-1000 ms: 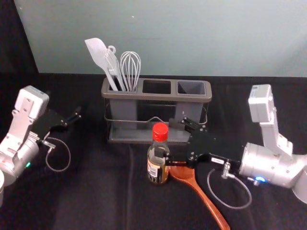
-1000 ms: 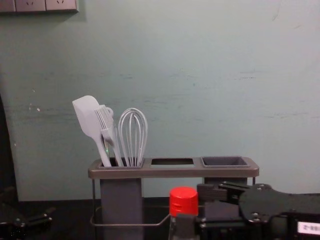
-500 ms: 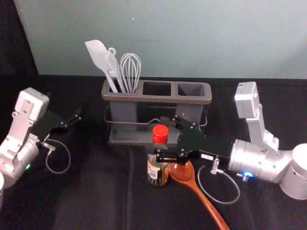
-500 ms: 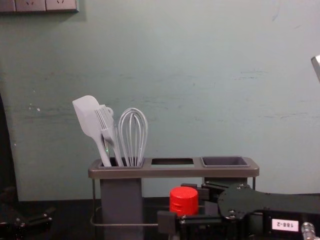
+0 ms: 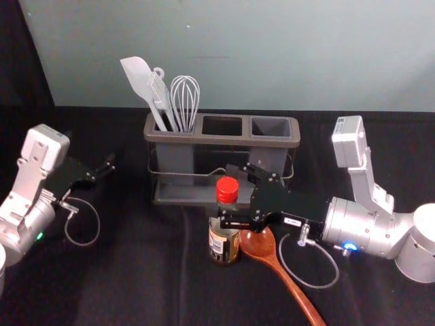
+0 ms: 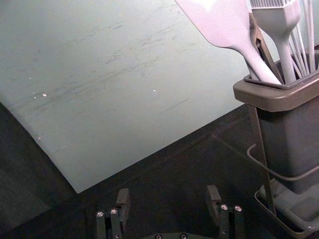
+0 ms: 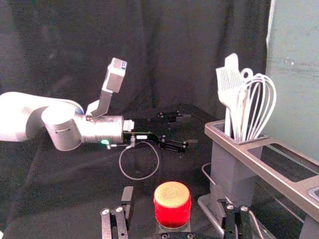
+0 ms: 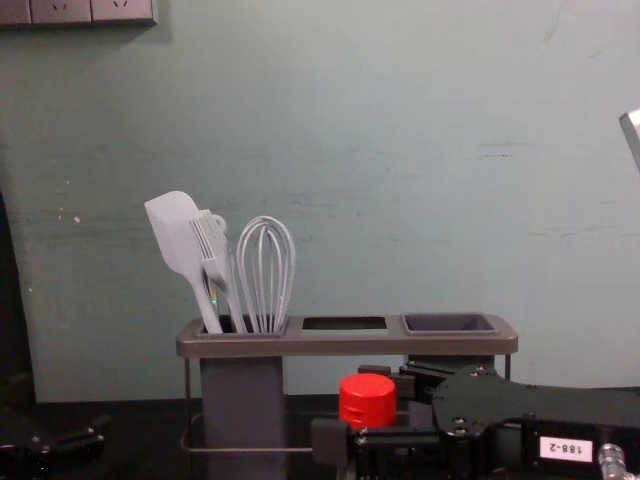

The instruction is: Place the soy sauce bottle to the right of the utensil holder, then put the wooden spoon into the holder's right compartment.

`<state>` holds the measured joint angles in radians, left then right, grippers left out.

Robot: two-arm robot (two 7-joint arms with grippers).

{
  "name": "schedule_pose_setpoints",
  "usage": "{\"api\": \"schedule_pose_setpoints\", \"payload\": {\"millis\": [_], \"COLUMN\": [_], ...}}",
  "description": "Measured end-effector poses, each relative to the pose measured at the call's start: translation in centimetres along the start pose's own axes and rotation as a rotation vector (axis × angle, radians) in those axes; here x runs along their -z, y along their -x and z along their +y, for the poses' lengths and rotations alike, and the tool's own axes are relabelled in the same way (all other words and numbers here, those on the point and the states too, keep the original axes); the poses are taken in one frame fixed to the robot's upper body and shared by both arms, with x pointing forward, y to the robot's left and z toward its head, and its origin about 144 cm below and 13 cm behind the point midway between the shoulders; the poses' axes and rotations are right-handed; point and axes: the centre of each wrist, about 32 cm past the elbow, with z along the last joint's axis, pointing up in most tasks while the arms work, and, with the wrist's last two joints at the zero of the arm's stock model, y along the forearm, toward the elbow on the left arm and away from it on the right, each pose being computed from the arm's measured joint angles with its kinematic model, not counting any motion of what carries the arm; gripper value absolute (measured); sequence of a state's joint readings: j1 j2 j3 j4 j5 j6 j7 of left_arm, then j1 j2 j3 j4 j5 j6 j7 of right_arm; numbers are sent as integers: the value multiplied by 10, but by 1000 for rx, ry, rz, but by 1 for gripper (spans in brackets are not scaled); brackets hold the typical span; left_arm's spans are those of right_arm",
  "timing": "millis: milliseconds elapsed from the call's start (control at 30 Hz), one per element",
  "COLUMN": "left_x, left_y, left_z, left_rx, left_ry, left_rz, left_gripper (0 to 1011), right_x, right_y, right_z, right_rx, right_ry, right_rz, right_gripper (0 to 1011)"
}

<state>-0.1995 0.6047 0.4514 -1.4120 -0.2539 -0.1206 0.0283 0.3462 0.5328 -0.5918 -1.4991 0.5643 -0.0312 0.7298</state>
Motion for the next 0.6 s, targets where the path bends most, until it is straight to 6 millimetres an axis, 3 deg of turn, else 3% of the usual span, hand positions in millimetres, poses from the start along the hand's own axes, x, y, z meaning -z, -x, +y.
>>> {"api": "schedule_pose_setpoints", "payload": {"millis": [300,600], "left_x": [0,0], "left_y": [0,0], "left_z": [0,0], "left_rx": [0,0], "left_ry": [0,0], "left_rz": [0,0], "left_gripper": [1005,1005], "right_x": [0,0], "right_y": [0,0], "right_z": [0,0], "right_rx": [0,1], "right_ry": [1,2], "right_rz": [-1,-1], "right_gripper": [796,486]}}
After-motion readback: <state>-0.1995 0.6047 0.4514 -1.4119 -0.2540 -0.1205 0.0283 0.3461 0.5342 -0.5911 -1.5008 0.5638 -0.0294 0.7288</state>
